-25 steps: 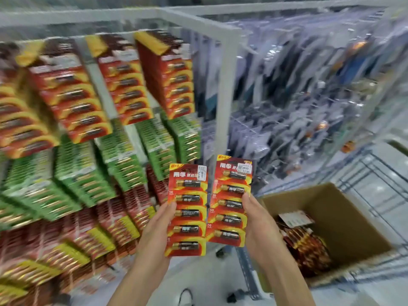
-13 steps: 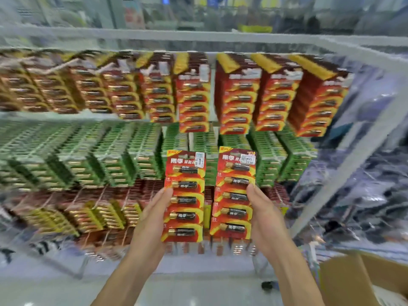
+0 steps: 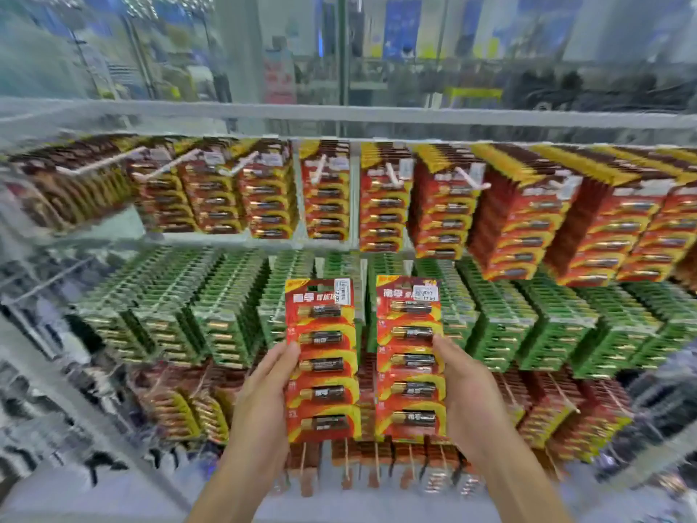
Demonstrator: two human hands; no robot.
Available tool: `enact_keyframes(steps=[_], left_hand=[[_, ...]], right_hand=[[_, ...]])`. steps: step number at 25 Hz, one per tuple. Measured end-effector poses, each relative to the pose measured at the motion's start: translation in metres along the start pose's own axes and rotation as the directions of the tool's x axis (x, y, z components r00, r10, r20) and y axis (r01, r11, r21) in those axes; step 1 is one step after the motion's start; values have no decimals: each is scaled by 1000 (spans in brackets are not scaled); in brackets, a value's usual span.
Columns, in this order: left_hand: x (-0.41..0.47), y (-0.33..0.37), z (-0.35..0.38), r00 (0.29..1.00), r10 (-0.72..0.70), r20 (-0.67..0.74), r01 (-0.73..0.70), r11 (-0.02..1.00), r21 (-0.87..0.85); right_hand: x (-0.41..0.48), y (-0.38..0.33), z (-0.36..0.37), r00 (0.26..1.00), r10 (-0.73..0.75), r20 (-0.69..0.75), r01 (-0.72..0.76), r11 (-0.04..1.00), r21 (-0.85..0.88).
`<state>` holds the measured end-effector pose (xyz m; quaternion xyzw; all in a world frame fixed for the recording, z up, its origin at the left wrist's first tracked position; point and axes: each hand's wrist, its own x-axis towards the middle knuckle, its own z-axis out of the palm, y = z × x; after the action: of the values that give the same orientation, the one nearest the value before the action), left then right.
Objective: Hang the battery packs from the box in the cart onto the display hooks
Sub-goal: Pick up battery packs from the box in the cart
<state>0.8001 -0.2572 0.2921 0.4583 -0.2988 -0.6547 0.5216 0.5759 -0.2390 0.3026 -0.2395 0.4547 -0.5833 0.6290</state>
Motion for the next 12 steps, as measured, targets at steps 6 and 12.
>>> enact_keyframes(steps=[6, 12], left_hand=[[19, 46, -53, 998, 36, 42, -36, 999, -14], [27, 81, -60, 990, 138, -4, -138, 990, 27]], right_hand=[[9, 21, 68, 999, 13, -33, -14, 999, -30], [25, 15, 92, 997, -65, -30, 62, 994, -85]])
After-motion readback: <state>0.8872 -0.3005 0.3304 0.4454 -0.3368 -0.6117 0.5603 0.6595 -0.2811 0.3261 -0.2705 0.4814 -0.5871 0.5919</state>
